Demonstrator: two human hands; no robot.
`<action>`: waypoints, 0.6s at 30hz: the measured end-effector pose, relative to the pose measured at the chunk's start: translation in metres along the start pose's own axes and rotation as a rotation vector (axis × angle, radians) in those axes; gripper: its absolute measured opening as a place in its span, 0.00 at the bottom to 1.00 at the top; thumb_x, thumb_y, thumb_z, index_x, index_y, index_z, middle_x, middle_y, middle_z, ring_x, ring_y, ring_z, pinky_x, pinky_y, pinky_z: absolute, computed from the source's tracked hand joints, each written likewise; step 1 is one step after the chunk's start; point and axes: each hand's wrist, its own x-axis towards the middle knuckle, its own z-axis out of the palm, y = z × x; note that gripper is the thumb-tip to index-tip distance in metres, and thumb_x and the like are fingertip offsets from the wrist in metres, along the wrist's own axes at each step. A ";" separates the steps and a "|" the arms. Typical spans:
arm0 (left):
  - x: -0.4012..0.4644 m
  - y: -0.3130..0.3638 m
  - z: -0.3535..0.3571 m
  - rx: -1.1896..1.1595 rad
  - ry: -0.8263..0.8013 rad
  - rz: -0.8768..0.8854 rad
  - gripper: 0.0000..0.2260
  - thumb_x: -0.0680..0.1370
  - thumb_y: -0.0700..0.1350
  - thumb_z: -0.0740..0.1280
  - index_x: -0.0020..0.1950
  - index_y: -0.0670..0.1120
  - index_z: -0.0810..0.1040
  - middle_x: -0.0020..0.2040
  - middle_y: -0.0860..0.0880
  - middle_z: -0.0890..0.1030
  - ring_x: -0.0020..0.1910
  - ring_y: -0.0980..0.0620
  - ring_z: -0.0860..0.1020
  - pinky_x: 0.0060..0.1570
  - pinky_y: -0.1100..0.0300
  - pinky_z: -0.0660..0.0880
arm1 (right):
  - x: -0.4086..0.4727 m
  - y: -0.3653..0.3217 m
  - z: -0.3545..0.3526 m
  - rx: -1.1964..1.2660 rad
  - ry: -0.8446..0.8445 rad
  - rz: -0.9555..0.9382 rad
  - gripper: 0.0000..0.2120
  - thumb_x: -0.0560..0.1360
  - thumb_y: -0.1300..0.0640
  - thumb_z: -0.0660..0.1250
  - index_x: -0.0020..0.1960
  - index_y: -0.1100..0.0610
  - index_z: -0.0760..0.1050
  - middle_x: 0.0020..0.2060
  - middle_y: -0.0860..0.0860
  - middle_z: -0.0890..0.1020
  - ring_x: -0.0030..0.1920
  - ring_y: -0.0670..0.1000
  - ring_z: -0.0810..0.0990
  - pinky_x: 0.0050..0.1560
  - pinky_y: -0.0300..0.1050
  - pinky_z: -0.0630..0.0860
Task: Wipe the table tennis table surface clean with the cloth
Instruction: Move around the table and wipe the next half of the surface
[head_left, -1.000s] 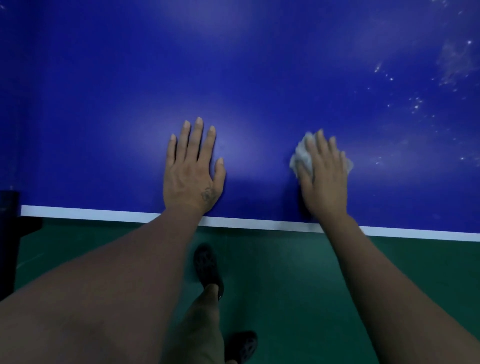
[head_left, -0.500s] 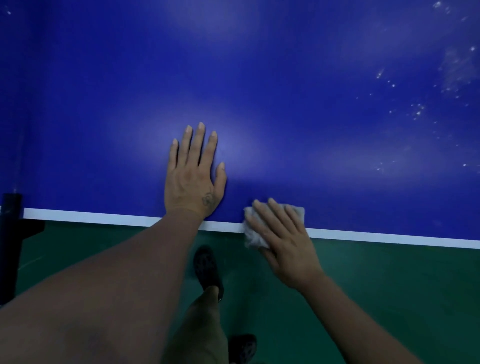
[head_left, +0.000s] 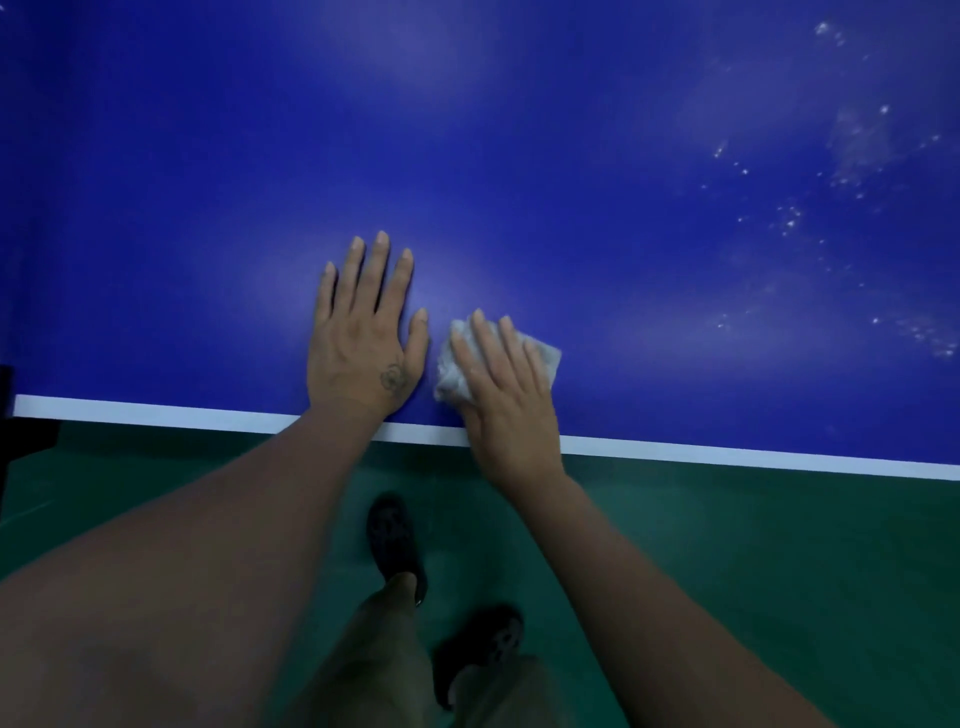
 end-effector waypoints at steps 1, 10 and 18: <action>-0.001 0.000 0.000 -0.005 0.006 0.004 0.29 0.87 0.56 0.53 0.87 0.47 0.57 0.87 0.46 0.54 0.86 0.45 0.51 0.84 0.42 0.50 | -0.012 0.005 -0.004 0.002 -0.011 -0.019 0.32 0.84 0.55 0.66 0.86 0.53 0.59 0.86 0.52 0.58 0.86 0.57 0.50 0.85 0.58 0.51; 0.019 0.051 -0.005 -0.048 0.025 -0.052 0.27 0.88 0.54 0.53 0.84 0.43 0.64 0.85 0.42 0.61 0.86 0.41 0.55 0.84 0.40 0.49 | 0.026 0.087 -0.037 -0.054 -0.011 -0.073 0.30 0.87 0.50 0.60 0.86 0.55 0.57 0.86 0.52 0.59 0.86 0.57 0.52 0.85 0.60 0.51; 0.126 0.125 0.013 -0.051 0.028 -0.137 0.28 0.88 0.57 0.51 0.85 0.44 0.63 0.85 0.44 0.61 0.86 0.44 0.55 0.84 0.43 0.50 | 0.169 0.176 -0.067 -0.032 0.005 -0.212 0.29 0.87 0.46 0.57 0.85 0.56 0.61 0.85 0.52 0.61 0.86 0.57 0.55 0.85 0.59 0.51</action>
